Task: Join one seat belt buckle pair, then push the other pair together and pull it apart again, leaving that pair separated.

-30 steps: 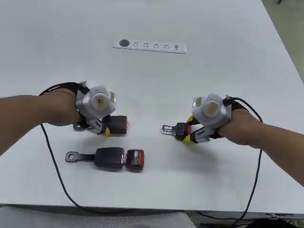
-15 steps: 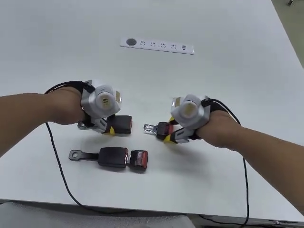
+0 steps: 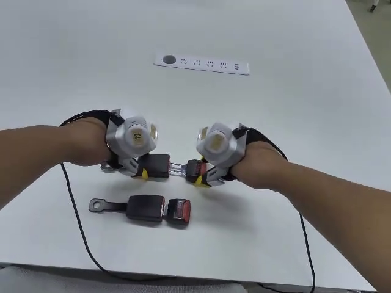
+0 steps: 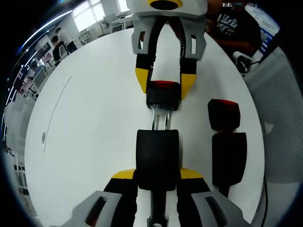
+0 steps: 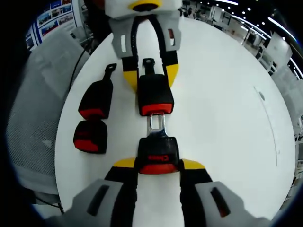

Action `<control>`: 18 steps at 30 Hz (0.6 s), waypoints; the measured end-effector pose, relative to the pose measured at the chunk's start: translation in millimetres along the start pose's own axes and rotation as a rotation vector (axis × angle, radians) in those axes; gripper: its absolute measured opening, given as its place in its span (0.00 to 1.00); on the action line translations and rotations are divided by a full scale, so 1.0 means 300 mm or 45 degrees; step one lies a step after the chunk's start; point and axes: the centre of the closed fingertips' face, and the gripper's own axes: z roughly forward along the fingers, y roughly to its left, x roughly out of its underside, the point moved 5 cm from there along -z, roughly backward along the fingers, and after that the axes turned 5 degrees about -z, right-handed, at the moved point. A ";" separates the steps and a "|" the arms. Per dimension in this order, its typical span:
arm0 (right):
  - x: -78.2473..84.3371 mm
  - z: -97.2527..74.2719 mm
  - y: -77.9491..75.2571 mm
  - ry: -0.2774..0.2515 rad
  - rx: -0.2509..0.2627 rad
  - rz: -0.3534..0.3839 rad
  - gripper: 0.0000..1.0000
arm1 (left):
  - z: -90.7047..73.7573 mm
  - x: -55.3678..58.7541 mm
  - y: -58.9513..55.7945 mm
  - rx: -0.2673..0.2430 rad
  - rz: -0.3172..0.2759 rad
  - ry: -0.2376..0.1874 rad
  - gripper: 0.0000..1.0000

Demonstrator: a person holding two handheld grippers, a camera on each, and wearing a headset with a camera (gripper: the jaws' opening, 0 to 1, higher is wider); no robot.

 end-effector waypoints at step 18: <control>-0.043 0.021 -0.012 -0.036 -0.007 -0.019 0.33 | 0.002 -0.009 0.005 0.040 0.041 0.018 0.32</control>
